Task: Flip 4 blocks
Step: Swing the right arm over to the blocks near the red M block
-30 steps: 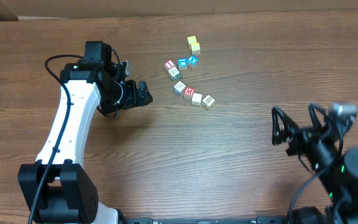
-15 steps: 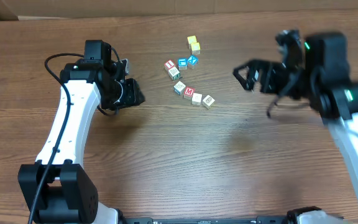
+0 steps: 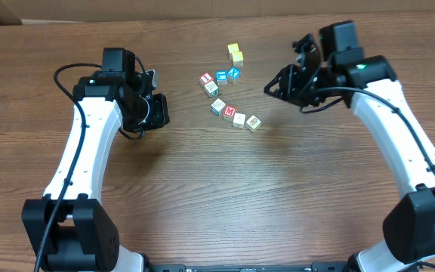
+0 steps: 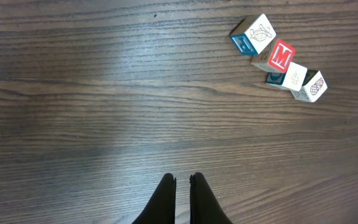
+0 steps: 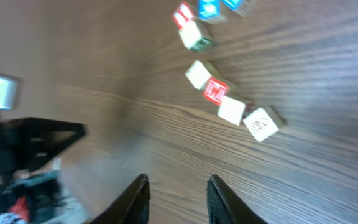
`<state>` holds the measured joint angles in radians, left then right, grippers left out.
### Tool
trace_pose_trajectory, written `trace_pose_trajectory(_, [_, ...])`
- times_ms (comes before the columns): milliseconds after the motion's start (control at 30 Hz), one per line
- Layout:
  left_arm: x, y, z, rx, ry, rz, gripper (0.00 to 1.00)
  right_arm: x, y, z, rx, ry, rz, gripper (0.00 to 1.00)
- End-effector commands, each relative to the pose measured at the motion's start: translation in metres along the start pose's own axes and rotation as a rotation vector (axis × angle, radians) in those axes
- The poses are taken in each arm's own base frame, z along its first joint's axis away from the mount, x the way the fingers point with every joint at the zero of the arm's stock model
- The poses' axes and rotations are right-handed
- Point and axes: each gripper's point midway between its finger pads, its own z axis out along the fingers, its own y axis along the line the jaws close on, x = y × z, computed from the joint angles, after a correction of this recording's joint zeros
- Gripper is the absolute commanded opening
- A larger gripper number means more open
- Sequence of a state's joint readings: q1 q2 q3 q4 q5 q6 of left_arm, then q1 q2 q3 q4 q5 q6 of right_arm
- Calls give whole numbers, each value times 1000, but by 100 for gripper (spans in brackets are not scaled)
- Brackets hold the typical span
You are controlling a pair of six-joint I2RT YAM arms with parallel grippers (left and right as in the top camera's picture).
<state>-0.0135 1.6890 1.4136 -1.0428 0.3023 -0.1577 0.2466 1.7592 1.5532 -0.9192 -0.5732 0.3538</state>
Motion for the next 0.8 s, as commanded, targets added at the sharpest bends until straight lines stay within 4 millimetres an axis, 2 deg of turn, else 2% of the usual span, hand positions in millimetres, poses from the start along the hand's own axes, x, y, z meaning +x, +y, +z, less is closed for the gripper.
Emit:
trace_pose_trajectory(0, [-3, -4, -1, 5, -10, 4, 4, -2, -6, 12, 141, -40, 22, 30])
trace_pose_trajectory(67, [-4, -5, -1, 6, -16, -7, 4, 2, -7, 21, 182, -38, 16, 33])
trace_pose_trajectory(167, [-4, -5, -1, 6, -16, -33, 4, 5, -12, 31, 266, -60, 48, 43])
trace_pose_trajectory(200, [-4, -5, -1, 6, -16, -35, 4, 5, -14, 33, 286, -70, 62, 49])
trace_pose_trajectory(233, [-4, -5, -1, 6, -16, -35, 4, 5, -14, 35, 300, -78, 75, 61])
trace_pose_trajectory(267, [-4, -5, -1, 7, -16, -35, 5, 5, -13, 36, 303, -84, 80, 67])
trace_pose_trajectory(400, [-4, -5, -1, 7, -16, -36, 8, 3, -9, 41, 292, -90, 67, 75])
trace_pose_trajectory(433, [-4, -6, -1, 8, -16, -40, 10, 3, -10, 43, 293, -89, 68, 76])
trace_pose_trajectory(533, [-4, -10, 0, 11, -18, -27, 27, 4, -15, 49, 301, -78, 72, 78])
trace_pose_trajectory(667, [-6, -21, 5, 20, -27, 8, 61, 5, -25, 63, 319, -52, 83, 80])
trace_pose_trajectory(767, [-10, -31, 11, 30, -37, 37, 64, 6, -34, 77, 329, -33, 92, 80])
